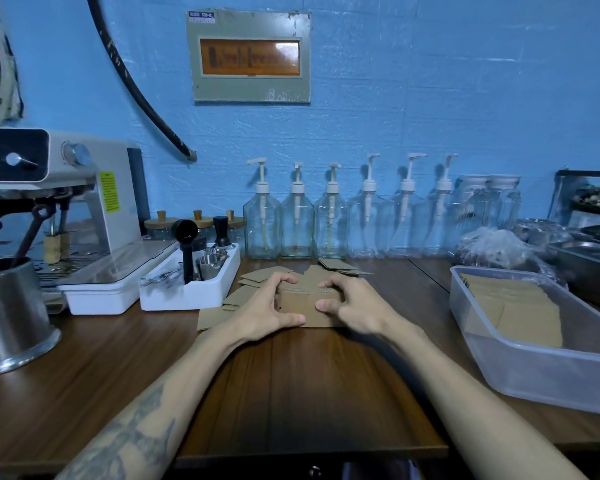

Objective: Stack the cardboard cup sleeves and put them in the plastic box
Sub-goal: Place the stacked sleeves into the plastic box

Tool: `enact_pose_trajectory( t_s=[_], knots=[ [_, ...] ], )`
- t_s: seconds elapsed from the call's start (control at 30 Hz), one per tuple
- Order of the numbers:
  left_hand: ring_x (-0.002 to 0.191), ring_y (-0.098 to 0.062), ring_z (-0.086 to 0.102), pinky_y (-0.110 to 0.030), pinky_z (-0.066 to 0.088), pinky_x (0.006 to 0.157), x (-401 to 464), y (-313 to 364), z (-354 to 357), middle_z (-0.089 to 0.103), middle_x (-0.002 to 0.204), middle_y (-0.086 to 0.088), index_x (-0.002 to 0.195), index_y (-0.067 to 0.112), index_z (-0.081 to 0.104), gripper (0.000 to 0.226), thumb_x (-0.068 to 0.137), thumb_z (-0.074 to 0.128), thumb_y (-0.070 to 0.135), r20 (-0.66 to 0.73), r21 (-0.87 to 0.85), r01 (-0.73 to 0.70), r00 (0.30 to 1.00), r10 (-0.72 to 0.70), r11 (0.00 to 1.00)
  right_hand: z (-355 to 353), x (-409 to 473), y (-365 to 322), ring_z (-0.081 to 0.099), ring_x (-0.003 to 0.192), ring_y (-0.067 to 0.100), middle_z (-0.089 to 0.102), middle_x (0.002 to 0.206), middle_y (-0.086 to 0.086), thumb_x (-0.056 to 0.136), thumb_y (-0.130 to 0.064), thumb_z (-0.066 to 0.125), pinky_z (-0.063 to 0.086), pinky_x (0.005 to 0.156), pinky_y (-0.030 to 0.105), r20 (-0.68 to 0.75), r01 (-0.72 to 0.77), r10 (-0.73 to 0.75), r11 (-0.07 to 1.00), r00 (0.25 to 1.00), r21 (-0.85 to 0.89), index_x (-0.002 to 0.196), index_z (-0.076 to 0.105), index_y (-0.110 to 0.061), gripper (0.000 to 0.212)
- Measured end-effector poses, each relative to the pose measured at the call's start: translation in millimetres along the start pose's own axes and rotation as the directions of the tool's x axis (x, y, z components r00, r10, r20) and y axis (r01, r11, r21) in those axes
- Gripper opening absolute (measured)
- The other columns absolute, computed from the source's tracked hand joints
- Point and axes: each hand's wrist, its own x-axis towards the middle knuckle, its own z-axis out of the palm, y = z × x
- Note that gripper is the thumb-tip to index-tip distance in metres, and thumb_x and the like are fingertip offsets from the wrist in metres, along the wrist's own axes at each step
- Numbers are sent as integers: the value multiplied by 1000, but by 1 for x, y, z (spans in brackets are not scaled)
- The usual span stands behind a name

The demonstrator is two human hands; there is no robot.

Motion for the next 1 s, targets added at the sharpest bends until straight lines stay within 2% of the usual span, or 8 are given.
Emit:
enact_pose_trajectory(
  t_s=[0.2, 0.3, 0.43, 0.57, 0.63, 0.73, 0.83, 1.0],
  knots=[
    [111, 7, 50, -14, 39, 94, -25, 16, 3, 53, 116, 16, 132, 30, 41, 69, 77, 78, 48, -37, -46, -8, 999, 6, 999, -19, -33, -8, 58, 111, 23, 65, 120, 1, 90, -42, 63, 47, 91, 38, -59, -43, 35, 988, 998, -146, 123, 57, -27, 37],
    [114, 6, 50, -14, 39, 95, -29, 38, 10, 53, 123, 14, 136, 29, 40, 73, 77, 65, 65, -46, -154, -34, 999, 27, 988, -48, -52, -12, 59, 110, 25, 66, 119, 1, 89, -41, 63, 47, 91, 39, -126, -58, 36, 983, 991, -175, 118, 58, -28, 32],
    [122, -5, 53, -36, 40, 109, -18, 59, 31, 56, 131, 11, 133, 36, 45, 82, 72, 42, 91, -18, -247, -20, 1000, 15, 969, -99, -79, -12, 62, 105, 24, 70, 109, 0, 83, -45, 65, 49, 93, 43, -265, -111, 74, 986, 961, -128, 109, 61, -31, 30],
    [113, -10, 58, -29, 41, 103, -4, 88, 70, 63, 118, 6, 118, 29, 52, 41, 93, 42, 60, 34, -332, -5, 999, 17, 943, -152, -112, 0, 62, 97, 21, 69, 99, -1, 86, -35, 68, 48, 86, 40, -353, -166, 110, 977, 929, -131, 98, 60, -28, 16],
    [108, -14, 60, -28, 43, 102, 6, 101, 91, 64, 111, 3, 113, 24, 56, 32, 97, 44, 49, 48, -348, -8, 999, 26, 938, -177, -128, 13, 61, 95, 22, 67, 96, 0, 88, -30, 68, 45, 80, 36, -380, -207, 134, 965, 915, -159, 97, 60, -23, 13],
    [104, -13, 62, -33, 45, 102, 21, 119, 121, 66, 108, 4, 105, 29, 58, 36, 89, 49, 59, 83, -362, 1, 996, 32, 932, -201, -150, 34, 61, 98, 25, 67, 102, 4, 87, -33, 69, 48, 86, 39, -387, -303, 203, 928, 899, -217, 103, 61, -21, 22],
    [100, -10, 60, -26, 44, 86, 29, 140, 144, 65, 105, 5, 110, 25, 60, 37, 96, 46, 57, 98, -326, 6, 995, 28, 945, -209, -162, 56, 62, 104, 28, 68, 109, 6, 85, -40, 69, 49, 90, 42, -376, -390, 276, 881, 884, -269, 105, 60, -25, 27],
    [115, -11, 58, -39, 48, 102, 41, 159, 169, 59, 125, 10, 128, 26, 56, 44, 95, 52, 55, 97, -410, 62, 995, -24, 910, -207, -164, 73, 61, 110, 28, 67, 116, 6, 86, -41, 67, 47, 88, 36, -327, -441, 342, 843, 881, -308, 115, 61, -23, 35]
  ],
)
